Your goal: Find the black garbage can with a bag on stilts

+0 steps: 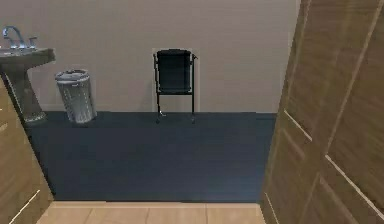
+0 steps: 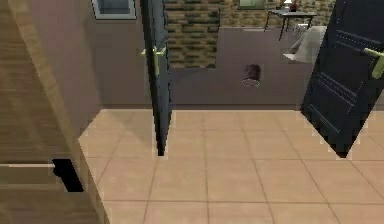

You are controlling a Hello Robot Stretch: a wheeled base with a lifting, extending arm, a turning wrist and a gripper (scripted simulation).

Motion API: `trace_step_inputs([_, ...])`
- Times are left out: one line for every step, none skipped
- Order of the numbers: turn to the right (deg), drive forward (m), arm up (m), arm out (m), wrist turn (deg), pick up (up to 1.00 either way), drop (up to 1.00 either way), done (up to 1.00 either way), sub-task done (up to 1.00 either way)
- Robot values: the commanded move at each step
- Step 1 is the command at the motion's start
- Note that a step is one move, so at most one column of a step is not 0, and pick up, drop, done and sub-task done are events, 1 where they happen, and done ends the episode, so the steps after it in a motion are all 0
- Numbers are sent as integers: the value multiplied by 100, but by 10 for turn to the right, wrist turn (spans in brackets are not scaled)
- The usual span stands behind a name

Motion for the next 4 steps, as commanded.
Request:
trace_step_inputs([0,100,0,0,0,0,0,0,0])
trace_step_inputs([30,0,0,0,0,0,0,0,0])
trace_step_inputs([0,50,0,0,0,0,0,0,0])
trace_step_inputs([180,0,0,0,0,0,0,0,0])
